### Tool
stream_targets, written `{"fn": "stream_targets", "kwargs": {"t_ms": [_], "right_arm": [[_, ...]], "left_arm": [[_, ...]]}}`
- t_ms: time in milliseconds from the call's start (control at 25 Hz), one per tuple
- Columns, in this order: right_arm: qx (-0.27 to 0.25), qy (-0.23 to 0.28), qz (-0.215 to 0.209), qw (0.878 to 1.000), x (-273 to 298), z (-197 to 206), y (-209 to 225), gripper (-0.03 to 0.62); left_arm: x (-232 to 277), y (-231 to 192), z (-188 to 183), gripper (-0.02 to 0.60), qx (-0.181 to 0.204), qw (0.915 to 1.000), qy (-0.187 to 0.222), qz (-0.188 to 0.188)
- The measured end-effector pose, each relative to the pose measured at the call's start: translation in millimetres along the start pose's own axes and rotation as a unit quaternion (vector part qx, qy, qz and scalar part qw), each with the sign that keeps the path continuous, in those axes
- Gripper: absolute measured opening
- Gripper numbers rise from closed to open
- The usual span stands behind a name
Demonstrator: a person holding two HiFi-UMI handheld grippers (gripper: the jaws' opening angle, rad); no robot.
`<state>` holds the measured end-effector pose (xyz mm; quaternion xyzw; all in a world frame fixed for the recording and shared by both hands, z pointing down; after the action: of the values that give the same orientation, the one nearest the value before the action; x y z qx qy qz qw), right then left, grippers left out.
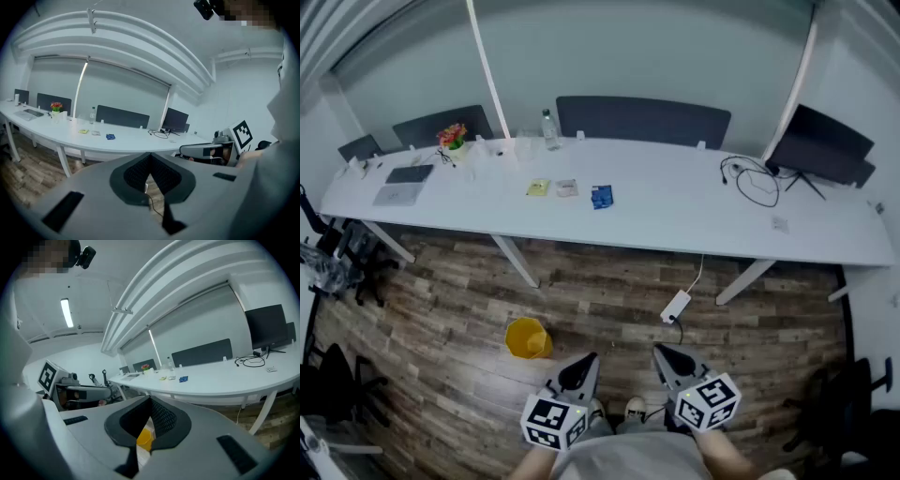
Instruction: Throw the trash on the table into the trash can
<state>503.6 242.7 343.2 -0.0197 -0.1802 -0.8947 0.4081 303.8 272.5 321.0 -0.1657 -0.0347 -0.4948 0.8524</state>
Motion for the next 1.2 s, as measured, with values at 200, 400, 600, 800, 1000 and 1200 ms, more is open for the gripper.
{"fn": "stream_targets", "kwargs": {"t_ms": [200, 400, 600, 800, 1000, 1200], "right_arm": [[-0.008, 0.001, -0.007, 1.000, 3, -2, 1, 0.029], [-0.014, -0.001, -0.006, 1.000, 3, -3, -3, 0.029], [-0.009, 0.019, -0.009, 1.000, 1, -6, -3, 0.031], [-0.022, 0.029, 0.000, 0.999, 5, -6, -2, 0.031], [-0.039, 0.024, 0.008, 0.999, 23, -6, -9, 0.031], [-0.042, 0.021, 0.020, 0.999, 42, -3, -20, 0.031]], "left_arm": [[1, 0, 1, 0.002, -0.001, 1.0000, 0.002, -0.002], [-6, -3, -1, 0.002, -0.002, 1.0000, -0.001, -0.004], [-11, -11, 2, 0.002, -0.002, 1.0000, 0.001, -0.005], [-18, -25, 3, 0.002, -0.003, 1.0000, 0.000, -0.005], [-30, -50, -1, 0.002, -0.001, 1.0000, 0.002, -0.004], [-35, -77, 1, 0.002, 0.000, 1.0000, -0.004, 0.006]]}}
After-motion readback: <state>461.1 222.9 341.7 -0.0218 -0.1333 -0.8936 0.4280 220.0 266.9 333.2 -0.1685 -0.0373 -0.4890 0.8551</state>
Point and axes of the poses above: the fingertips, and each gripper's own axes: x forward along the fingers, y to its right, z out of its underside, the point moved 7 cm from there along -x, backward along the fingers, and after that the axes turned 7 degrees about y, right-handed, at the moved point
